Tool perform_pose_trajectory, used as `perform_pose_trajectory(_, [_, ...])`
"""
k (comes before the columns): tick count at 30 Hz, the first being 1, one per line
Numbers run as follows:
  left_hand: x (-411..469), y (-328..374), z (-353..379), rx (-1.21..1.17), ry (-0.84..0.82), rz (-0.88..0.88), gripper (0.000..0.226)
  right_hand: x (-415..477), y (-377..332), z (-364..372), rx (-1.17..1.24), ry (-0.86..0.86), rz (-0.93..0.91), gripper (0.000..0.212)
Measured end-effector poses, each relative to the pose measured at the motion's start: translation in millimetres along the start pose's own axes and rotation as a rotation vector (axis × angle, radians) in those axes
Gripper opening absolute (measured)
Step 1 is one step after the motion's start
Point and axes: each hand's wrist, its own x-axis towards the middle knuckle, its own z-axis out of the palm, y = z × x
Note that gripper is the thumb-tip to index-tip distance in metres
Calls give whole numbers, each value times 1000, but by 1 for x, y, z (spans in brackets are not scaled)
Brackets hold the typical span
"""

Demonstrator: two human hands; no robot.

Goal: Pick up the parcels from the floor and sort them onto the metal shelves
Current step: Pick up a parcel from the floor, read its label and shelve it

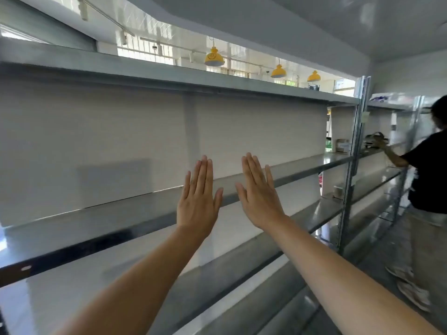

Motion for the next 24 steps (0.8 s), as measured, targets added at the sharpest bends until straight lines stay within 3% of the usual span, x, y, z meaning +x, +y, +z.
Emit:
perform_pose_trajectory(11, [32, 142, 65, -209, 7, 186, 68, -44, 124, -51, -204, -11, 198, 64])
perform_pose_trajectory(24, [76, 375, 124, -423, -46, 377, 67, -136, 331, -144, -511, 24, 464, 63])
